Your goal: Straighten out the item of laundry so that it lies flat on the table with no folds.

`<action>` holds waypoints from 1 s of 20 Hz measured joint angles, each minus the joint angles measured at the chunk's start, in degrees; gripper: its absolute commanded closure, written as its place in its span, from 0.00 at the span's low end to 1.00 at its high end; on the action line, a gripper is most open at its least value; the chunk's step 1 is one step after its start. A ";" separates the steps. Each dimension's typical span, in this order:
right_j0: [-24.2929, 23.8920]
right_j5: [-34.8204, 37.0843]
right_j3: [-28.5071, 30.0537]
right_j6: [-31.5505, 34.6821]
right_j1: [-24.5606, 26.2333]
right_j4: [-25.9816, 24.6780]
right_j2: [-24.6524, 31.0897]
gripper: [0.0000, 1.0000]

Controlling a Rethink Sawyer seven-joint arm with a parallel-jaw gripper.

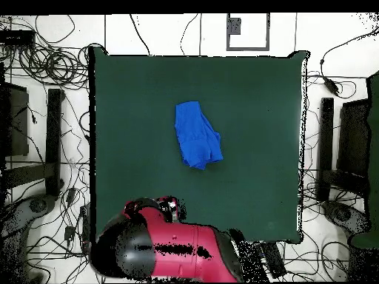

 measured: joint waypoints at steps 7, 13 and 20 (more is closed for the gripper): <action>-2.76 -5.00 -1.28 0.00 6.81 0.02 0.02 0.00; -4.62 -9.46 -1.37 0.00 11.78 0.02 0.04 0.00; -4.78 -10.76 -1.53 0.00 15.88 0.05 0.07 0.00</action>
